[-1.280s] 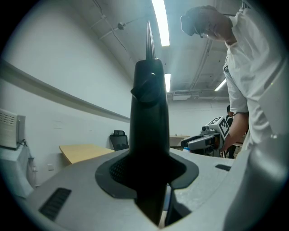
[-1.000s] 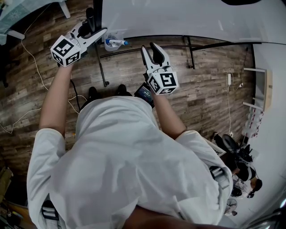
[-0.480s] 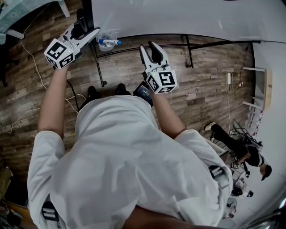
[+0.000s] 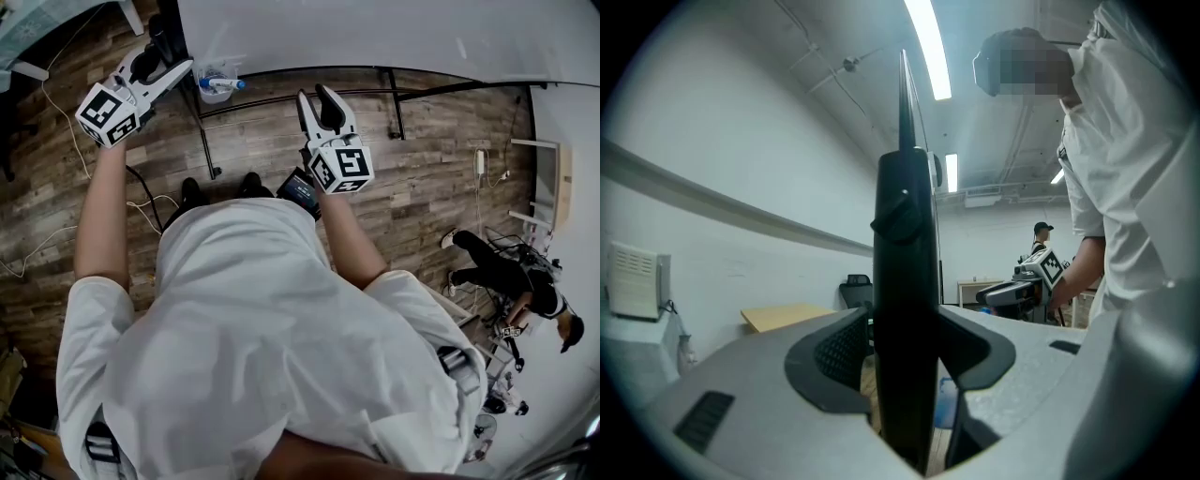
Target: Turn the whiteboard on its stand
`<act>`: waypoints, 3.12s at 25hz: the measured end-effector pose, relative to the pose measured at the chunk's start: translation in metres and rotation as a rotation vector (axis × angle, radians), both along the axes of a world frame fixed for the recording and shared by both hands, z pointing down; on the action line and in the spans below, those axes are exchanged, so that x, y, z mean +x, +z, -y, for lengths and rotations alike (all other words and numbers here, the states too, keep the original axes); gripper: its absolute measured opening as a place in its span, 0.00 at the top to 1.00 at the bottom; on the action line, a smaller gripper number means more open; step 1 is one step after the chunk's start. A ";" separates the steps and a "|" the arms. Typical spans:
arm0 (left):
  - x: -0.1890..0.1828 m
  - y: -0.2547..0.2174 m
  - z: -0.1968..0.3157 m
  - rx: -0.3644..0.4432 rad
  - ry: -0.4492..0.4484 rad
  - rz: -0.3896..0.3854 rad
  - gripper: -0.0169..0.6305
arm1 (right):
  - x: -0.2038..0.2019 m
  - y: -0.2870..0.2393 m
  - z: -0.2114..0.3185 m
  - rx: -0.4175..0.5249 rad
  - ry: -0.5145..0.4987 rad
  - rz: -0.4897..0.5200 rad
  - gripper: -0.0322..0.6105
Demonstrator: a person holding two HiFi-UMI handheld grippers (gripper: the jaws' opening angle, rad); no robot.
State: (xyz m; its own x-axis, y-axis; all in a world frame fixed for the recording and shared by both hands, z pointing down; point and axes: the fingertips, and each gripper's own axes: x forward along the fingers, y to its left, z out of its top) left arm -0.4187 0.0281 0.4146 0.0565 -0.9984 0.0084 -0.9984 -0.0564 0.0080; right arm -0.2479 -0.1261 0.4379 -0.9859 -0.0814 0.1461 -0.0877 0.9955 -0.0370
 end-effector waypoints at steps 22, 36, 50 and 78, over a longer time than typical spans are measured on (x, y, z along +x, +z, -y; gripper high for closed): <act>0.100 0.012 -0.061 0.022 -0.617 -0.109 0.78 | 0.043 -0.002 0.030 0.011 -0.149 0.051 0.85; 0.201 -0.005 -0.090 0.040 -0.500 -0.054 0.96 | 0.168 -0.030 -0.018 0.074 -0.015 0.087 0.95; 0.336 0.012 -0.210 0.018 -0.465 -0.050 0.96 | 0.335 -0.015 -0.147 0.107 0.085 0.017 0.95; 0.563 0.013 -0.171 -0.003 -0.474 -0.059 0.96 | 0.550 -0.006 -0.127 0.053 0.075 0.050 0.95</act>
